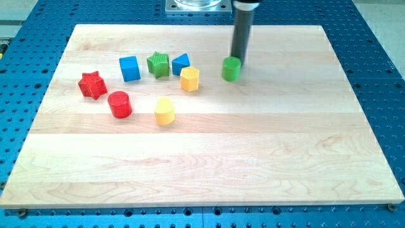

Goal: Move the green circle right to the heart

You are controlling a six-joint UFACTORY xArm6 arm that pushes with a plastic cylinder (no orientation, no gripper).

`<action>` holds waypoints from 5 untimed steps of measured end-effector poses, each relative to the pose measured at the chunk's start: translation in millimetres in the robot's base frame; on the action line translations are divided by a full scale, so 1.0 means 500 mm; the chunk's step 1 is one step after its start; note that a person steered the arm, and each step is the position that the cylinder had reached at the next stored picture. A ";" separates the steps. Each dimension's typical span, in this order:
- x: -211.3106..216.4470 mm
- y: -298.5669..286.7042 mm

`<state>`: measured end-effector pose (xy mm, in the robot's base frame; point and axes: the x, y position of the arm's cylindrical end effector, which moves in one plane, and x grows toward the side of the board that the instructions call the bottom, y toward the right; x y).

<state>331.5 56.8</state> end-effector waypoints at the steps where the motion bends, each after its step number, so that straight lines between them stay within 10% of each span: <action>1: 0.152 -0.152; 3: 0.203 -0.074; 5: 0.199 -0.335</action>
